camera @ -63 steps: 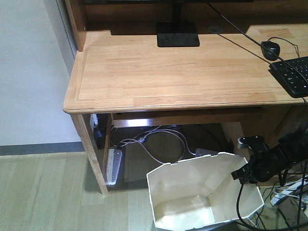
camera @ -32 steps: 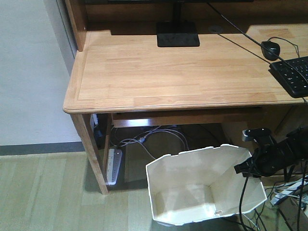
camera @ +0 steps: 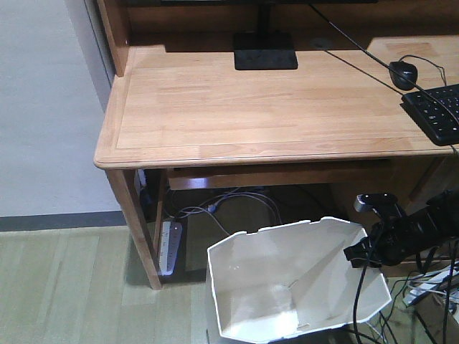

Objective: Move trash bin to bedside with robot
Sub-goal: 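Lift the bin slightly and pull it out from under the desk, then turn the base away from the desk toward the bed, holding the bin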

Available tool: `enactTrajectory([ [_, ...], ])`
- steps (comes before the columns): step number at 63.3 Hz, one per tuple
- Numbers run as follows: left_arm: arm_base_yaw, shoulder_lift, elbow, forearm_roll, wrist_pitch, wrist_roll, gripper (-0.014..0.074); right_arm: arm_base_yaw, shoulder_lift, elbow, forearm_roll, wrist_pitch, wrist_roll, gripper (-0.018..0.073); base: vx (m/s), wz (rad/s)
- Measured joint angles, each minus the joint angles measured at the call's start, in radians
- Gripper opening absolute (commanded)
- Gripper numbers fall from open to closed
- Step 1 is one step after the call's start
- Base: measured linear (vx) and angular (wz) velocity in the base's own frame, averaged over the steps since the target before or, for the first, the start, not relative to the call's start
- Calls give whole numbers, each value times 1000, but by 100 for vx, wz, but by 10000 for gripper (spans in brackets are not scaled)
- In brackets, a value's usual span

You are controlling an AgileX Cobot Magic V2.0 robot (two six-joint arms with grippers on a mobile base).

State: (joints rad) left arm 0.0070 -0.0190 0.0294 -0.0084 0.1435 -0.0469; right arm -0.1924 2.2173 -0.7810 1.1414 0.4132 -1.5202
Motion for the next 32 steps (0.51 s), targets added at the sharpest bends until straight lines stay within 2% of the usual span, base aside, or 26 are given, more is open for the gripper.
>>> enactTrajectory([
  [32, 0, 0, 0, 0, 0, 0, -6, -1, 0, 0, 0, -36, 0, -6, 0, 2],
])
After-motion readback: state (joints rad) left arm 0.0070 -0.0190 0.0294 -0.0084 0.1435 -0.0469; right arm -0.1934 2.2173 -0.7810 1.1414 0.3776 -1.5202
